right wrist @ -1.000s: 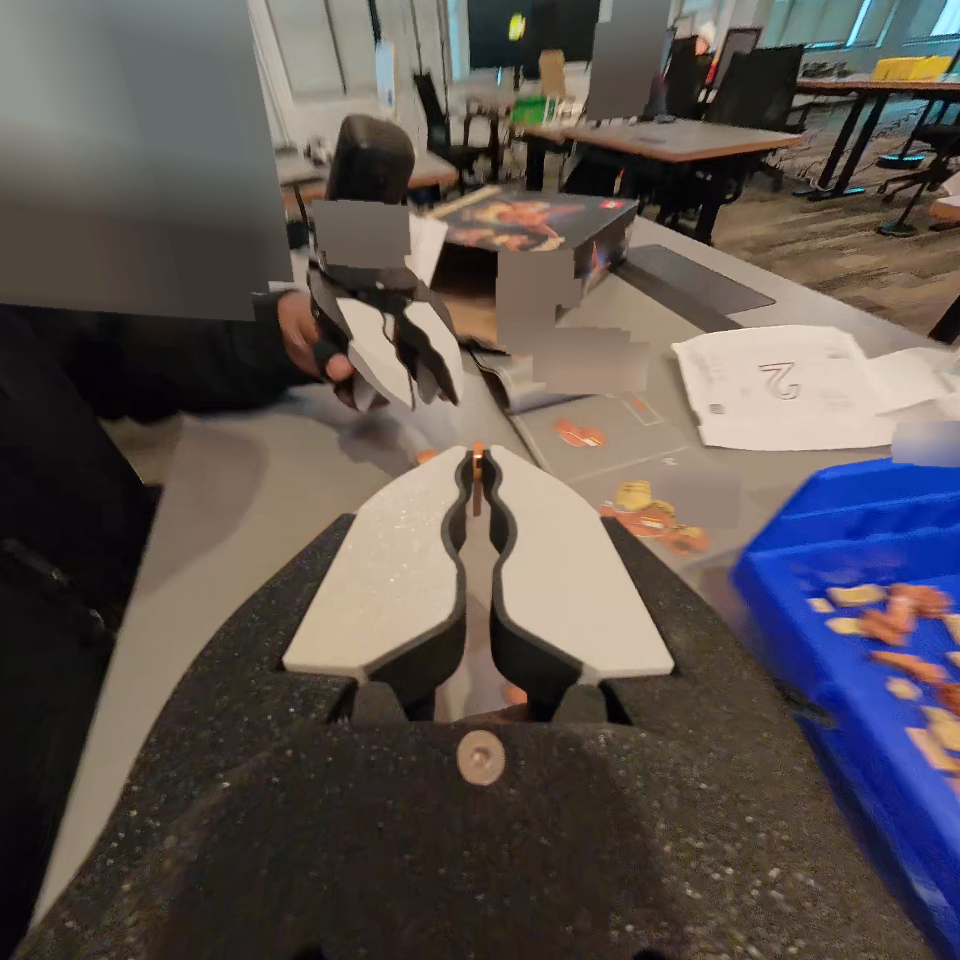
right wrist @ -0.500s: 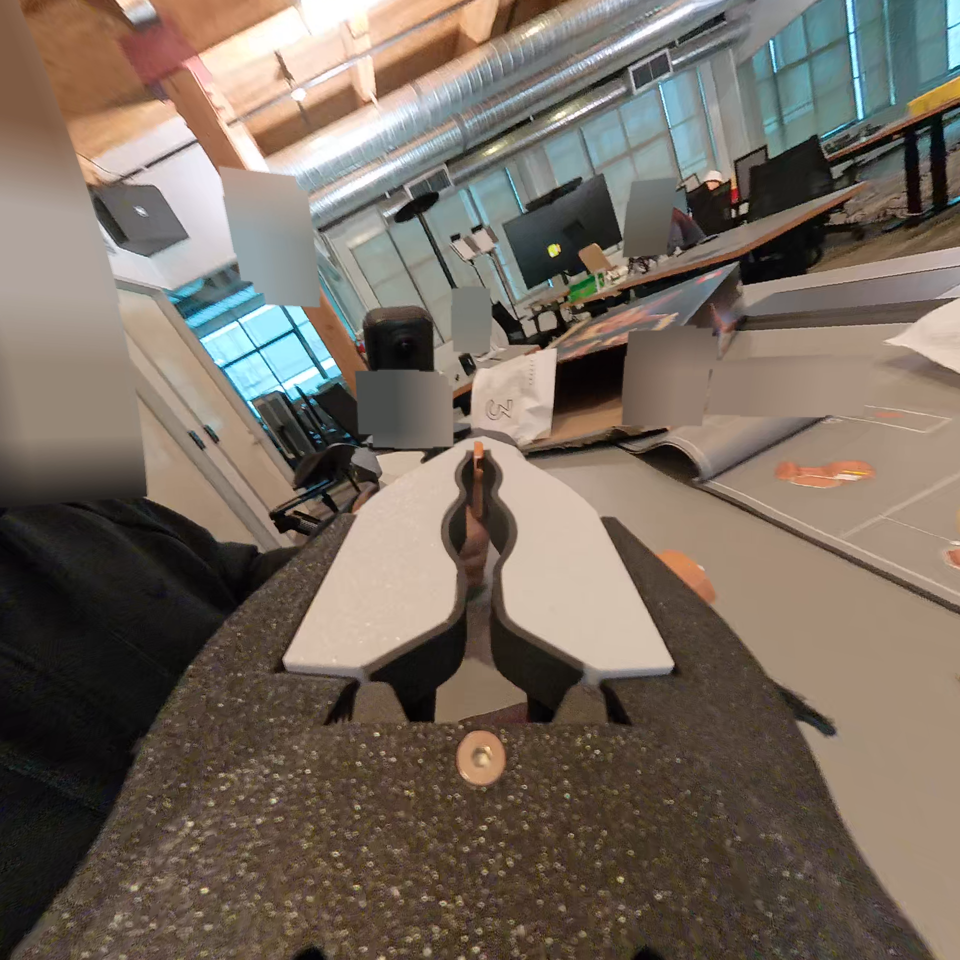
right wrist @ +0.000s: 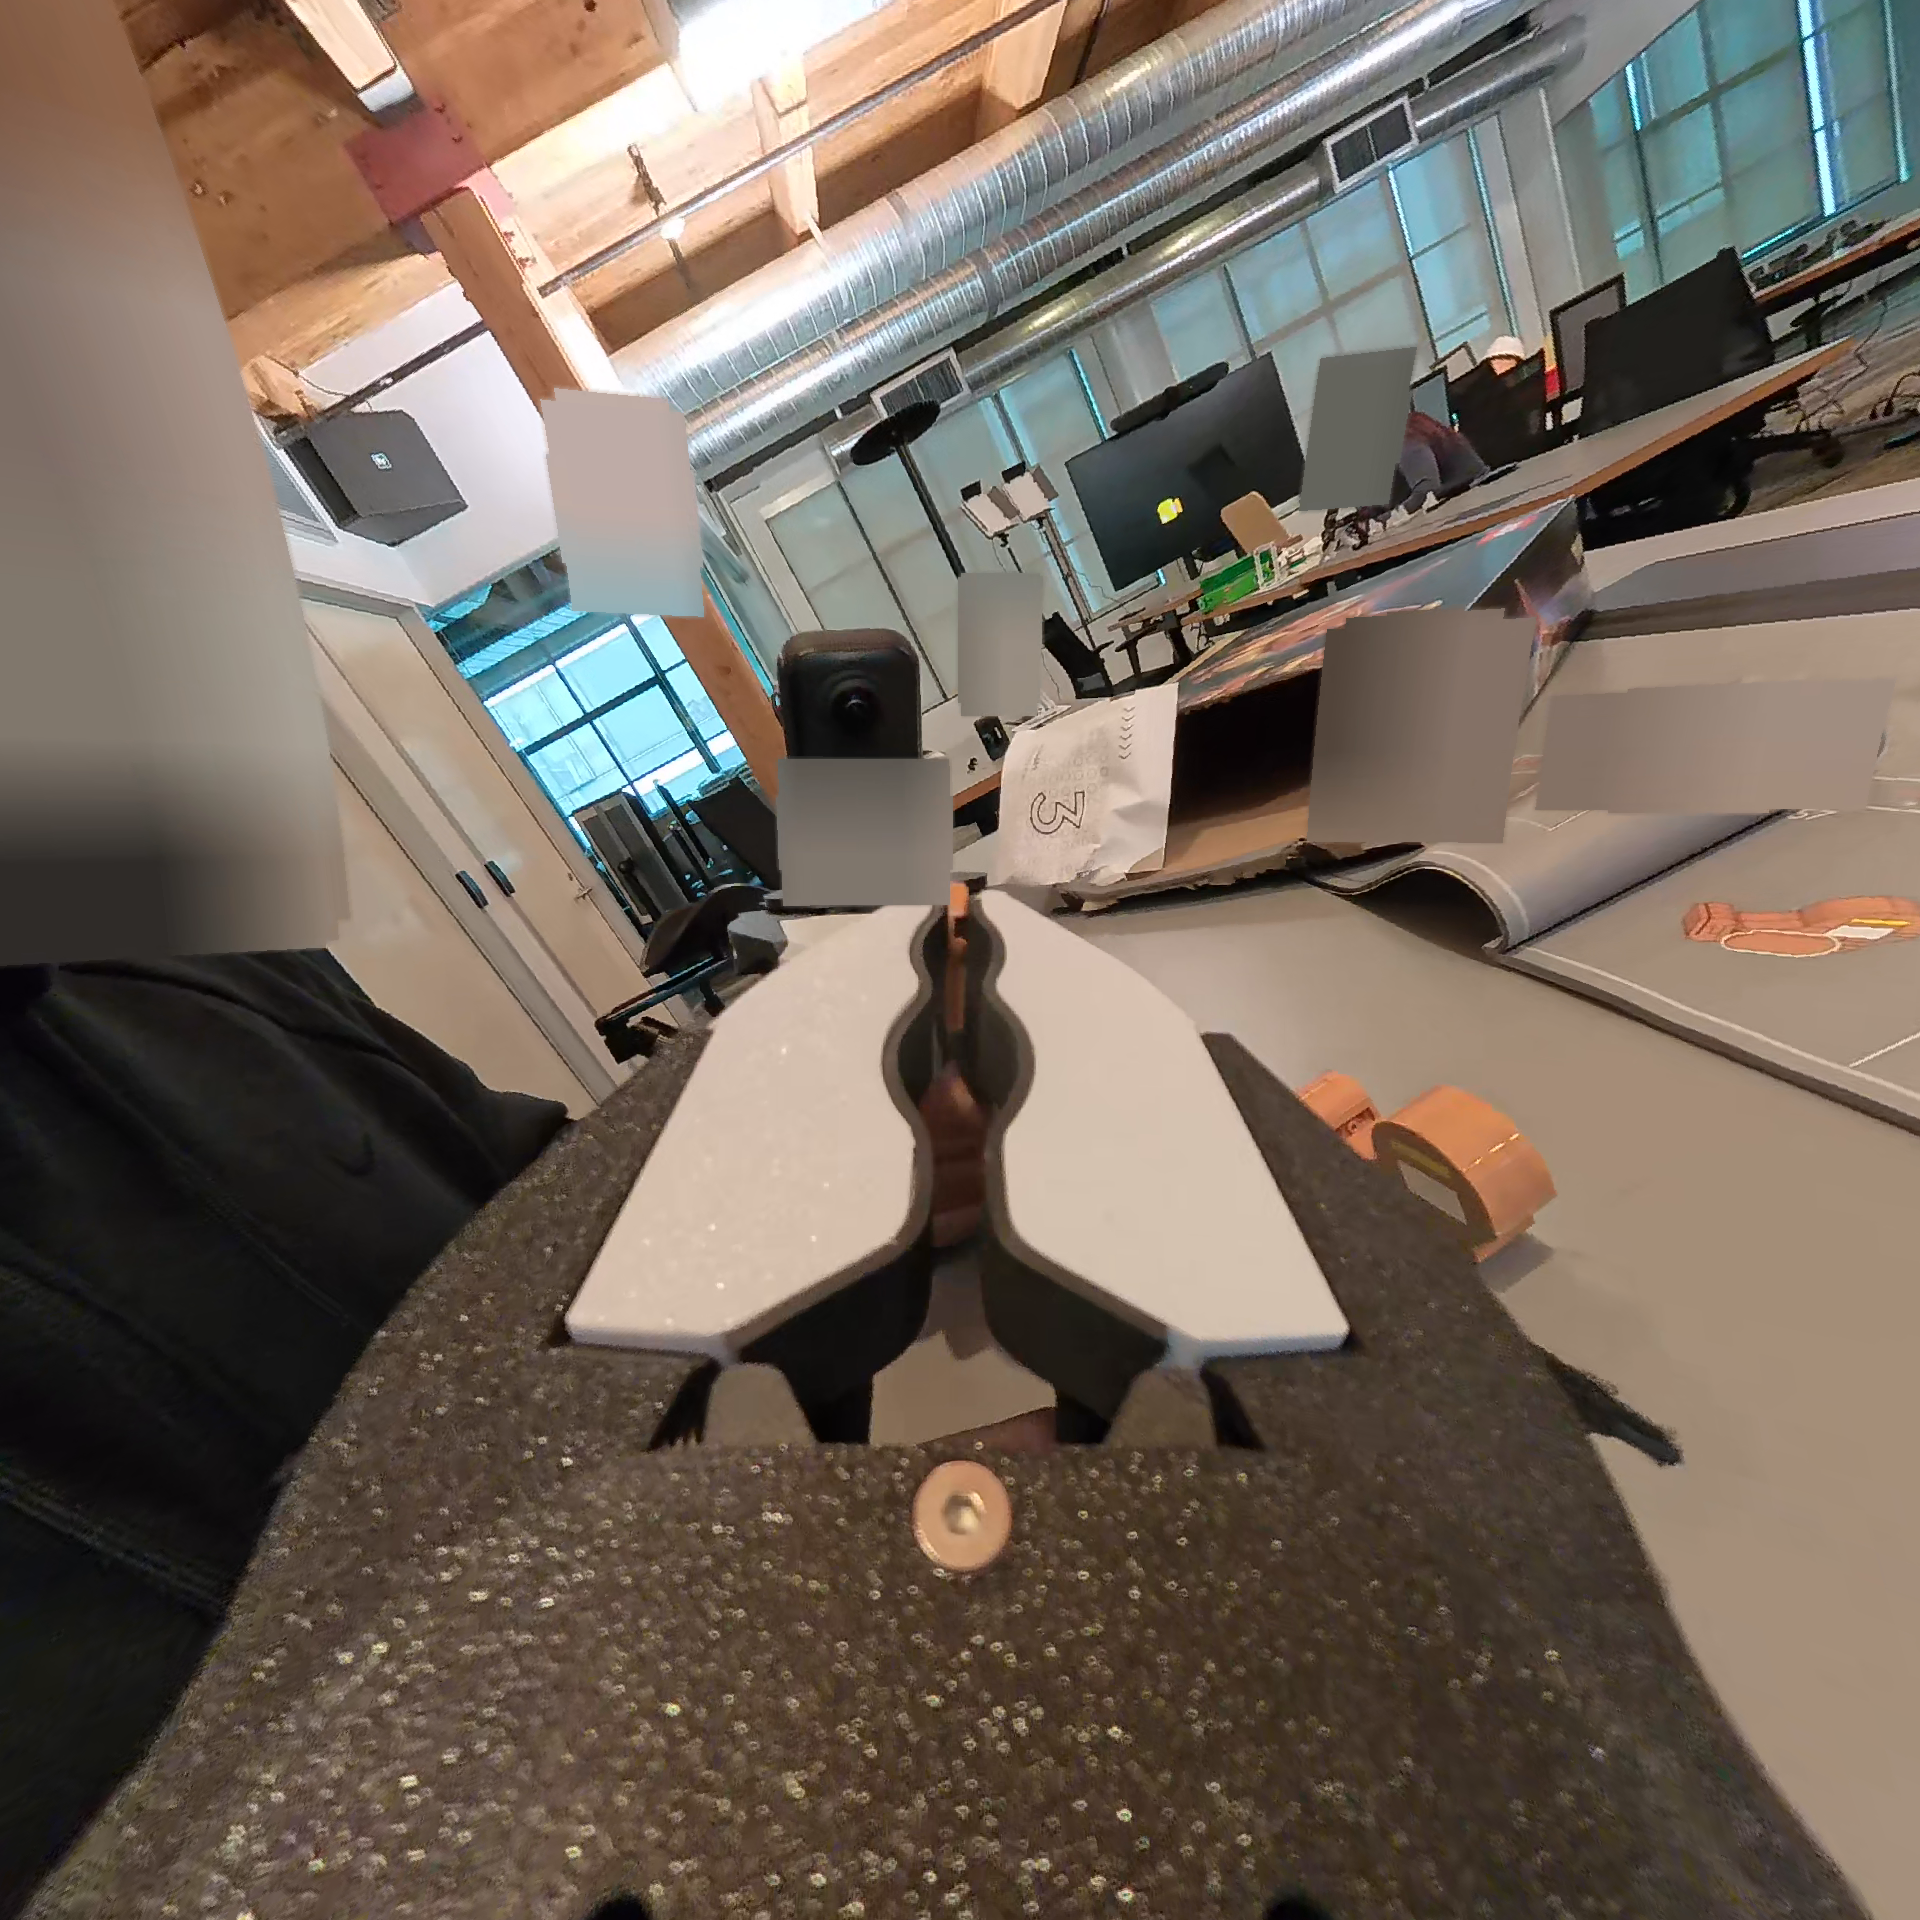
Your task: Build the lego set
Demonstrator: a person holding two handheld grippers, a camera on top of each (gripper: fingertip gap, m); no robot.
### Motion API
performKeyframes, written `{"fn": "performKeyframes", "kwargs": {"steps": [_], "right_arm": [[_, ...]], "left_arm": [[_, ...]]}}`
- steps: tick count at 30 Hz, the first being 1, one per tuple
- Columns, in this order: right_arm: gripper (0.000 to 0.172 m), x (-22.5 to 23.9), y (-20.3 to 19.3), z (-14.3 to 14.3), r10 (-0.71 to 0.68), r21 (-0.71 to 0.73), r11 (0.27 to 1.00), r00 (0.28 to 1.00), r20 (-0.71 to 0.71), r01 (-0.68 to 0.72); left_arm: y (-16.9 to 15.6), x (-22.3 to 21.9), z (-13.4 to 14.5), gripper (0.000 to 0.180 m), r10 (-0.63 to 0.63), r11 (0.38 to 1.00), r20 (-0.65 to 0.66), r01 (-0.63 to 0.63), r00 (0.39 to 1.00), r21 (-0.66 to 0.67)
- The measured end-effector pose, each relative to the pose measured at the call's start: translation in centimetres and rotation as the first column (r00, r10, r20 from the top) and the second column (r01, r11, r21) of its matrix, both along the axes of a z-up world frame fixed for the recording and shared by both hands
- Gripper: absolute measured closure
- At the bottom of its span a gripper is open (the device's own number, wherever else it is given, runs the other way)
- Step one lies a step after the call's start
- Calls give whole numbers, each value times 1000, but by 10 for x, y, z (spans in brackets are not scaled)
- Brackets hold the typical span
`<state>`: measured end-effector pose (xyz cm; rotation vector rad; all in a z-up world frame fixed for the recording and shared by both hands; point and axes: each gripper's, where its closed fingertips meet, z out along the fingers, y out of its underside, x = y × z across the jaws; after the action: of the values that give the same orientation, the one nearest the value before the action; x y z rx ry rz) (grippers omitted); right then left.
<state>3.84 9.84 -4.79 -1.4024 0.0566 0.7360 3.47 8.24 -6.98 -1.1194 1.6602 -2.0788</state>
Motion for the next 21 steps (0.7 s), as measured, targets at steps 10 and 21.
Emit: {"fn": "performKeyframes", "kwargs": {"steps": [10,21], "right_arm": [[164,-6,-1,-6,23,-39,999,999,32,-22],[144,2,-4,-34,-44,-151,983,933,358,104]], "left_arm": [[-1,-6,-2,178,17,999,11,-18,1000,46],[20,-3,-26,178,179,724,227,-284,957,628]]}}
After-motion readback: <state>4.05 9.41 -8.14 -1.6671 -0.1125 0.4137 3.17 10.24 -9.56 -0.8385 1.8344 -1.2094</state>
